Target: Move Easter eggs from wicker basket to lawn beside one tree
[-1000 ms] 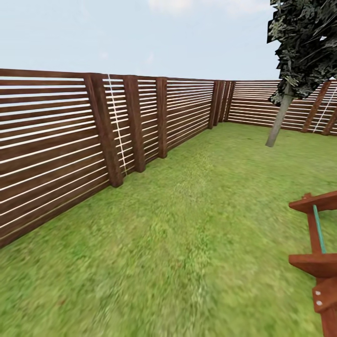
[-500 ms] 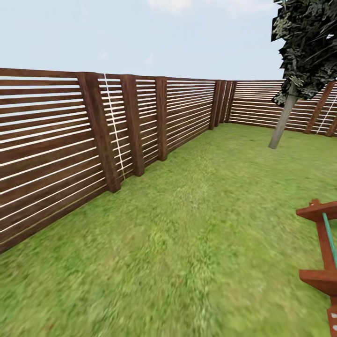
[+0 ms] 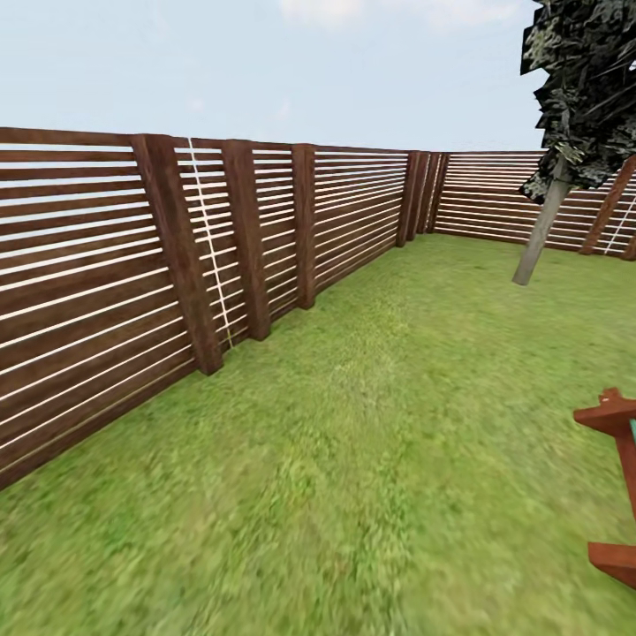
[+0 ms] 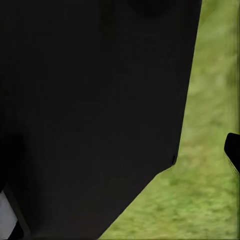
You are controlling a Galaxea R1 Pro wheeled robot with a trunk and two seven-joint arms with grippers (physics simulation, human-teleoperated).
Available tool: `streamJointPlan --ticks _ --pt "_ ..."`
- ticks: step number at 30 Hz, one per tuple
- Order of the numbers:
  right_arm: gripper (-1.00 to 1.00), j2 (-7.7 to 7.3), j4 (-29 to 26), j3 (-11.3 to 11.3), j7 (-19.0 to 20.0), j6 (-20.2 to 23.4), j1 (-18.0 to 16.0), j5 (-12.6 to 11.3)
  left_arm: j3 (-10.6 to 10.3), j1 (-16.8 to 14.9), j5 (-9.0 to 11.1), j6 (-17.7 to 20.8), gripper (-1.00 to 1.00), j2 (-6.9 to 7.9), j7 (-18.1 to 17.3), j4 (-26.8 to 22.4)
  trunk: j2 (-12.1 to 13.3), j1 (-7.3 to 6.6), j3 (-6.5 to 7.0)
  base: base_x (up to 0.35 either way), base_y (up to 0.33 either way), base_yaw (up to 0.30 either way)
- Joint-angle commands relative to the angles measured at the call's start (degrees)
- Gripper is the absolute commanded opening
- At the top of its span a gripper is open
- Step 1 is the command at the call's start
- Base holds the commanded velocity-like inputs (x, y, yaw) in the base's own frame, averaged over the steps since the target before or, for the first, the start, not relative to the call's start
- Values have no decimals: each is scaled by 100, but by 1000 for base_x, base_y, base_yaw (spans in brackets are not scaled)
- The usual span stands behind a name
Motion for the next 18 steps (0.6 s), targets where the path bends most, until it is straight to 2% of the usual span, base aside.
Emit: streamJointPlan --ticks 1,11,18 --pt "100 12 -37 16 -1 -1 1 18 -8 -3 -6 -20 100 1 -2 4 -2 3 -4 334 0 0" --pt "100 16 -109 -13 -6 -5 1 -34 -8 -3 -7 -25 100 1 -2 4 -2 3 -4 334 0 -4" --pt "100 32 -110 -36 -9 -51 1 -45 -8 -3 -6 -32 100 0 -2 4 -2 3 1 334 3 -182"
